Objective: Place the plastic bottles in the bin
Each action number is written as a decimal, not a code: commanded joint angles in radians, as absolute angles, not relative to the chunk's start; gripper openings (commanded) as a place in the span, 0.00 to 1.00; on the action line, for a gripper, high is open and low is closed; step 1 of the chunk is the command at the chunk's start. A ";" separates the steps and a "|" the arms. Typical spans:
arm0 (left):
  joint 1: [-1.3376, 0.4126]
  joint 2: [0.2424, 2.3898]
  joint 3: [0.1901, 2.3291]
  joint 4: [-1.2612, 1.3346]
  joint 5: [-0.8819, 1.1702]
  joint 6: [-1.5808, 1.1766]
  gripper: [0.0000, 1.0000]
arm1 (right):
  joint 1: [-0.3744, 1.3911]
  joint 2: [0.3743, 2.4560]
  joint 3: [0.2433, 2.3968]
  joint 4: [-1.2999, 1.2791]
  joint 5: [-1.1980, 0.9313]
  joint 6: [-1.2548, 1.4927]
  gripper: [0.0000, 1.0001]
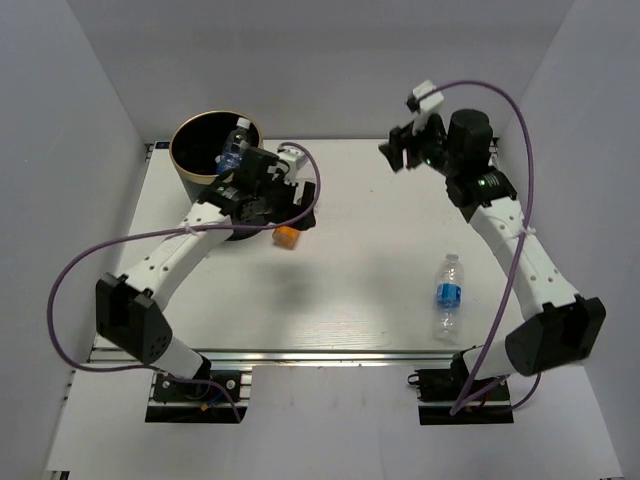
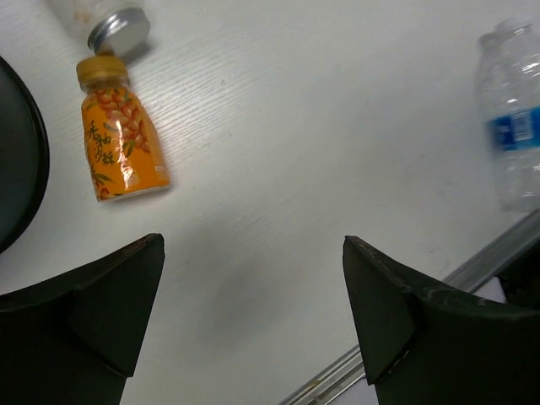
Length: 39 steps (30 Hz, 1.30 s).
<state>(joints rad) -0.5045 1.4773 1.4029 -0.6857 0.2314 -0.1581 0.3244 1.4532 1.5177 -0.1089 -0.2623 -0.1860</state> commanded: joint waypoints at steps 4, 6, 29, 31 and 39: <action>-0.545 1.629 1.459 -0.733 -0.065 -0.109 0.99 | 0.264 1.226 1.278 -0.282 -0.278 -0.250 0.71; -0.545 1.677 1.470 -0.717 -0.127 -0.109 0.99 | 0.236 1.203 1.217 -0.287 -0.275 -0.247 0.72; -0.545 1.962 1.459 -0.534 -0.210 -0.166 0.93 | 0.100 1.068 1.043 -0.365 -0.387 -0.204 0.75; -0.545 1.973 1.459 -0.534 -0.210 -0.166 0.90 | 0.097 1.074 1.046 -0.391 -0.377 -0.213 0.75; -0.545 1.991 1.468 -0.534 -0.178 -0.175 0.46 | 0.051 1.127 1.111 -0.620 -0.374 -0.183 0.81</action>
